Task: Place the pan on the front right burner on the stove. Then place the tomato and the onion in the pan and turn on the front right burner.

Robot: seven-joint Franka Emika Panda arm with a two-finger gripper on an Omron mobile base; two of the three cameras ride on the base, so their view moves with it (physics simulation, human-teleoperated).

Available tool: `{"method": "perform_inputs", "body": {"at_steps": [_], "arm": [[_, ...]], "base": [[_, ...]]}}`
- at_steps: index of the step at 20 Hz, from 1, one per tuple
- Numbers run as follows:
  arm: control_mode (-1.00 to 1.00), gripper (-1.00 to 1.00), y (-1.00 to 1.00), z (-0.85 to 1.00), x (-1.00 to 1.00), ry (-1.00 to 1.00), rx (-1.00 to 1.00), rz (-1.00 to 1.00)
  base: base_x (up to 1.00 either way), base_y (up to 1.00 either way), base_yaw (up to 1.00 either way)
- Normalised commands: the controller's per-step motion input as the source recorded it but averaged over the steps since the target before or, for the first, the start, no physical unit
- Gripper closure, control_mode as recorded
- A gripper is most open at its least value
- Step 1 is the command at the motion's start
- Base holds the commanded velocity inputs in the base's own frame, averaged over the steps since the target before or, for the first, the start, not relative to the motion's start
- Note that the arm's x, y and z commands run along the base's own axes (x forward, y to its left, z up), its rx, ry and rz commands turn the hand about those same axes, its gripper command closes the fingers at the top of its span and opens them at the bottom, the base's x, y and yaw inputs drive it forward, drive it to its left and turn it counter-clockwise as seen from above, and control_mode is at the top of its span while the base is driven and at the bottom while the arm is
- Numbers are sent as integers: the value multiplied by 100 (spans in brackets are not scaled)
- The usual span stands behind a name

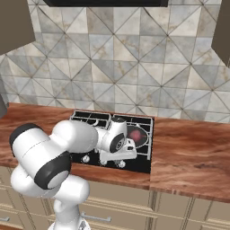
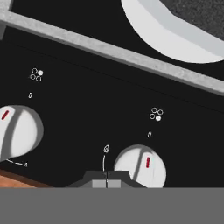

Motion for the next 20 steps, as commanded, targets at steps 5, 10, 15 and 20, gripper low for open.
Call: {"method": "perform_inputs", "body": {"at_steps": [5,10,15,20], "arm": [[-100,100,-81,-34,0,-1,-1,20],[-100,100,-84,-38,0,-8,1,28],[-100,100,-77,-41,-21,-25,1,35],[-100,100,-64,-40,-68,-63,-11,31]], "base": [[0,0,0],[0,0,0],[0,0,0],[0,0,0]]}}
